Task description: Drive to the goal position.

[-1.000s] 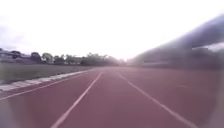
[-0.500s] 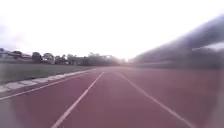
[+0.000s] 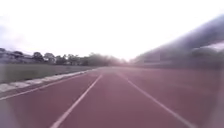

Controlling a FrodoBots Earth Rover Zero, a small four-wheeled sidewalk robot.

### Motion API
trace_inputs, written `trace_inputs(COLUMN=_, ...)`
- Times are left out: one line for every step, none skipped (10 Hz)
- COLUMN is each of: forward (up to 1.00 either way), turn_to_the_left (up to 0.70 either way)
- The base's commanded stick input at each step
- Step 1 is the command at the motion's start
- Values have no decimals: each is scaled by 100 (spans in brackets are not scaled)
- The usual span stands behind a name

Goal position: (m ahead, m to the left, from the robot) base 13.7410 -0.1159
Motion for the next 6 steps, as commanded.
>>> trace_inputs(forward=70, turn_to_the_left=0)
trace_inputs(forward=70, turn_to_the_left=0)
trace_inputs(forward=70, turn_to_the_left=0)
trace_inputs(forward=70, turn_to_the_left=0)
trace_inputs(forward=70, turn_to_the_left=0)
trace_inputs(forward=70, turn_to_the_left=0)
